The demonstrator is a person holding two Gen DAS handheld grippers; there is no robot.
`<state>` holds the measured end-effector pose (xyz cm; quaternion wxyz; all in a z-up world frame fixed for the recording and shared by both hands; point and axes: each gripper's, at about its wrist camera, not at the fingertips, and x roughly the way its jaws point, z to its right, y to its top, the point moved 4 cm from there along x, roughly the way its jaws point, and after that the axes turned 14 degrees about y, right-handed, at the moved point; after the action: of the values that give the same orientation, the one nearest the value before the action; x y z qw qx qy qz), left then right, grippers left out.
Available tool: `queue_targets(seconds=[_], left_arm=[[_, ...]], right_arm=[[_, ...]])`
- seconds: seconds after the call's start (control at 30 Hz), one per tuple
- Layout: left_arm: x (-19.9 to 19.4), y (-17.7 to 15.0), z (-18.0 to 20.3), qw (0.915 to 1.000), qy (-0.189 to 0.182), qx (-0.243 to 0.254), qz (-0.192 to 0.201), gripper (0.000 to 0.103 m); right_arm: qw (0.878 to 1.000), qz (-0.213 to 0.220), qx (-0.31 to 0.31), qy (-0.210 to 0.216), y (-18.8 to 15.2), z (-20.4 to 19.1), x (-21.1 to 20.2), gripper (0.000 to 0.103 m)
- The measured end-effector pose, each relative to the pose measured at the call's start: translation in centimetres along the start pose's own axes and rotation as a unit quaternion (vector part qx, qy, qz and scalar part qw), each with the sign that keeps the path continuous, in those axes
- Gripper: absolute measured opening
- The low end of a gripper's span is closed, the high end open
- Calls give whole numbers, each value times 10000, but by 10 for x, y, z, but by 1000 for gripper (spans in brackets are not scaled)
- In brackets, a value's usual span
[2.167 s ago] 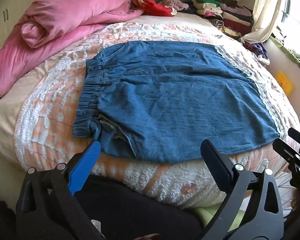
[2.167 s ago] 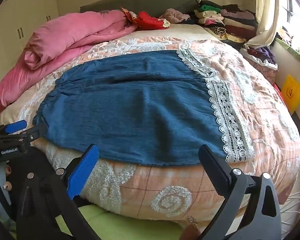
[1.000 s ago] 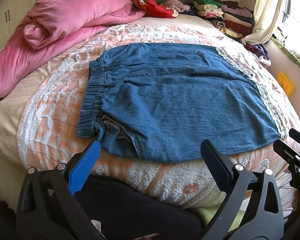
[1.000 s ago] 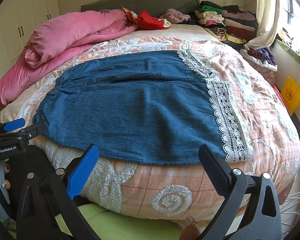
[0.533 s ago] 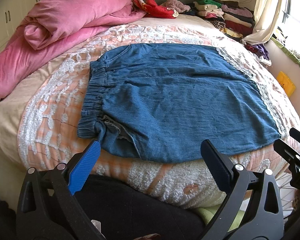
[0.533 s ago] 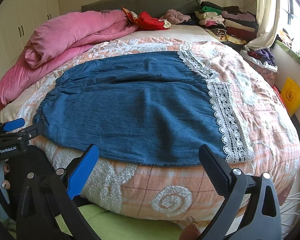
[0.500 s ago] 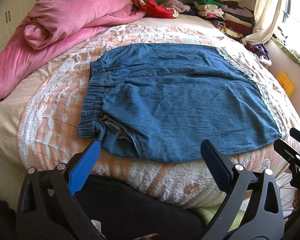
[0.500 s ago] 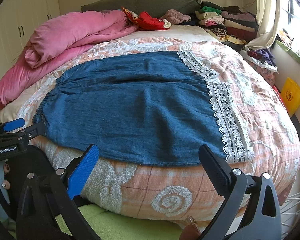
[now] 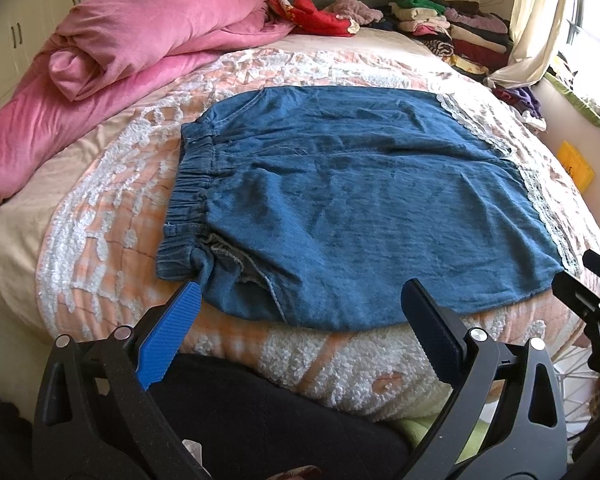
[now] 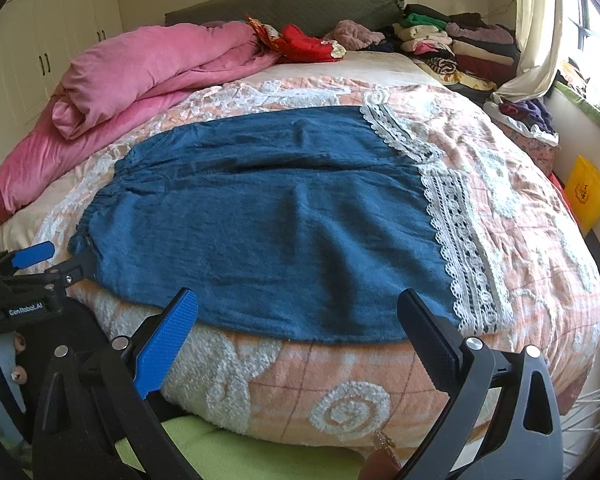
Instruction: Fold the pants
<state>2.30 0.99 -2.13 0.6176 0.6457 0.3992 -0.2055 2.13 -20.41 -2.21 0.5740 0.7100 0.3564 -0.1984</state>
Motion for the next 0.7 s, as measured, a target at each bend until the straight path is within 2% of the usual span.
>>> queue_targets(seconds=[0.7], left_arm=[[60,54,-48,9981,434,-426,-114,94]], right_arm=[[9983,-131,-477,318,62,-18,68,99]])
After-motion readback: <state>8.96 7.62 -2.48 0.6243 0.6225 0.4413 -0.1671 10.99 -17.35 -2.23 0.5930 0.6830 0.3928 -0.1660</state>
